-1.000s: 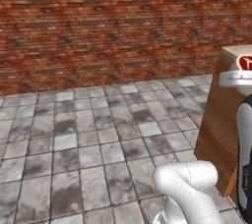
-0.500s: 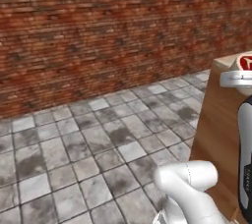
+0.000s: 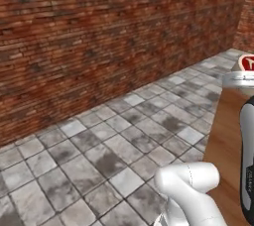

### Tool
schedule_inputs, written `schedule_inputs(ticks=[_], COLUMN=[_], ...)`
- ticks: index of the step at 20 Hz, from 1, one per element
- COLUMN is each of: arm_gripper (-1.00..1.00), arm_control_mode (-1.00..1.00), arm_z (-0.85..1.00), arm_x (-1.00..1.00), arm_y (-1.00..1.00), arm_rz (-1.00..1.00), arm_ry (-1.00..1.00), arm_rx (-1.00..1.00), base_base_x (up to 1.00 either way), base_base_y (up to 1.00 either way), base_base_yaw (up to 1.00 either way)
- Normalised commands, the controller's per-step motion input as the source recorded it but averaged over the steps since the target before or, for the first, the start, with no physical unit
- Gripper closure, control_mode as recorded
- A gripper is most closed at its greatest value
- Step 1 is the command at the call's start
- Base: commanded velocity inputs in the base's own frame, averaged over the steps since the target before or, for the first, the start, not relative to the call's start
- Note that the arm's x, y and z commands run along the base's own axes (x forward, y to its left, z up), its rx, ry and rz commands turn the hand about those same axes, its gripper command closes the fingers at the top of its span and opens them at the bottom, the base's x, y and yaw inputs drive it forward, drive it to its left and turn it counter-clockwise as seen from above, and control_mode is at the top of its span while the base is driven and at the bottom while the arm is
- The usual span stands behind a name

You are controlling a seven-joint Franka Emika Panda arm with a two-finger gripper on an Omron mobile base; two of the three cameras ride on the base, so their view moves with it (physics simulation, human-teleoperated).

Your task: Gather the mushroom and avocado from the fridge and place them on a tray on the dining counter. Then gather the steak and chicken drumstick from the fridge and place them on the other tray.

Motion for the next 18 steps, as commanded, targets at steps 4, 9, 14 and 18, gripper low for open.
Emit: schedule_inputs(ticks=[4,9,14,18], arm_gripper=[1.0,1.0,1.0,1.0], arm_control_mode=[1.0,1.0,1.0,1.0], arm_z=[0.0,0.0,0.0,0.0], arm_x=[0.0,0.0,0.0,0.0], arm_y=[0.0,0.0,0.0,0.0], arm_rz=[0.0,0.0,0.0,0.0], arm_ry=[0.0,0.0,0.0,0.0], arm_rx=[0.0,0.0,0.0,0.0], base_base_x=[0.87,0.82,0.75,0.74], base_base_y=[0.63,0.55,0.51,0.46], base_base_yaw=[-0.44,-0.44,-0.47,-0.46])
